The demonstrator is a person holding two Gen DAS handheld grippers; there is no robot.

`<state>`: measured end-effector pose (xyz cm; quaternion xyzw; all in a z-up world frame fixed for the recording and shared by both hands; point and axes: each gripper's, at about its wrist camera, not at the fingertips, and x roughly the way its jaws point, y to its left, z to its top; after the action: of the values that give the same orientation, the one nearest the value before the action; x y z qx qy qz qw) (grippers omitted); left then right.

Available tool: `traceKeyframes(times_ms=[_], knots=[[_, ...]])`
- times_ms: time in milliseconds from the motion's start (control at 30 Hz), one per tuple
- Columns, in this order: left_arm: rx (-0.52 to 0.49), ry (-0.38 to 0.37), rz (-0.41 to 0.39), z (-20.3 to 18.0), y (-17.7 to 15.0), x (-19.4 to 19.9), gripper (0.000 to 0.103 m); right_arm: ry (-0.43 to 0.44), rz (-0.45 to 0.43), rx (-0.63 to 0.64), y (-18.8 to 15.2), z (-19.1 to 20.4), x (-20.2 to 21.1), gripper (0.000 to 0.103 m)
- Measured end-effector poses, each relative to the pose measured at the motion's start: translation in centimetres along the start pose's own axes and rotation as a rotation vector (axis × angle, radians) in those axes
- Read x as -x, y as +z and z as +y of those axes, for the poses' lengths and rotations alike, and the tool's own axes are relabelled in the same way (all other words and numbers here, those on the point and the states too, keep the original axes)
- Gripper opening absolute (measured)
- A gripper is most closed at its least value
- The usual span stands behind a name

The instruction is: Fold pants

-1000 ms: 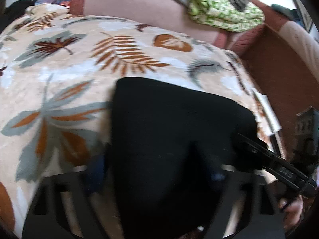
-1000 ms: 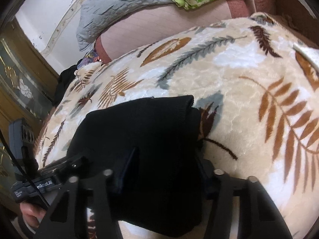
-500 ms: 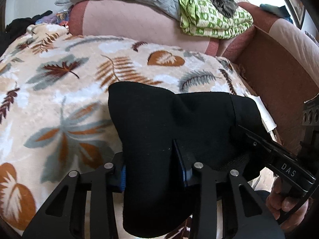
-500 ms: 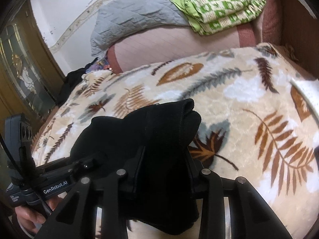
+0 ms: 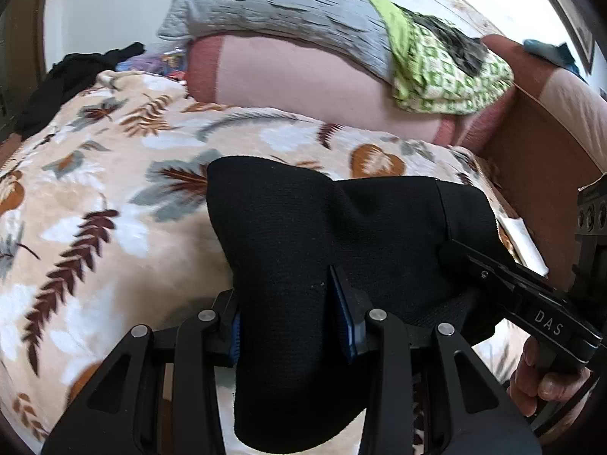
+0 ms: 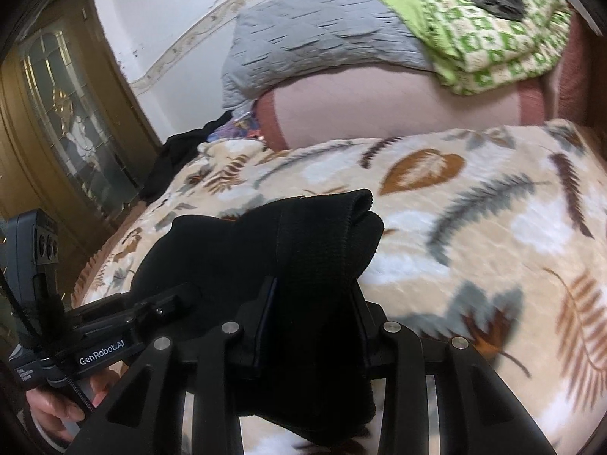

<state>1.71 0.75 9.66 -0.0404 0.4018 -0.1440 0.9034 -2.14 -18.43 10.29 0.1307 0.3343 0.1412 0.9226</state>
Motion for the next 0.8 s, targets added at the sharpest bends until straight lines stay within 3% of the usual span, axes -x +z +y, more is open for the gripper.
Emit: traceKeyframes(times_ms=[300, 467, 500, 567, 667, 800], knots=[[0.020, 0.041, 0.011, 4.0, 1.5, -2.3, 0.036, 0.030, 0.028, -0.008, 1.7, 2.2, -5.4, 0.035], [0.052, 0.043, 0.092, 6.3, 0.5, -6.2, 0.037, 0.023, 0.100, -0.027, 0.9, 1.4, -9.8, 0.037], [0.065, 0.051, 0.118, 6.9, 0.0, -7.2, 0.043, 0.015, 0.138, -0.037, 0.4, 0.8, -11.2, 0.038], [0.091, 0.034, 0.093, 7.7, -0.5, -7.4, 0.053, -0.014, 0.171, -0.048, -0.3, -0.2, -12.6, 0.048], [0.093, 0.040, 0.094, 7.9, -0.5, -6.7, 0.060, 0.005, 0.152, -0.068, -0.4, -1.0, -11.6, 0.053], [0.089, 0.085, 0.090, 8.2, 0.1, -5.4, 0.059, -0.061, 0.086, -0.002, 0.6, -0.4, -8.3, 0.053]])
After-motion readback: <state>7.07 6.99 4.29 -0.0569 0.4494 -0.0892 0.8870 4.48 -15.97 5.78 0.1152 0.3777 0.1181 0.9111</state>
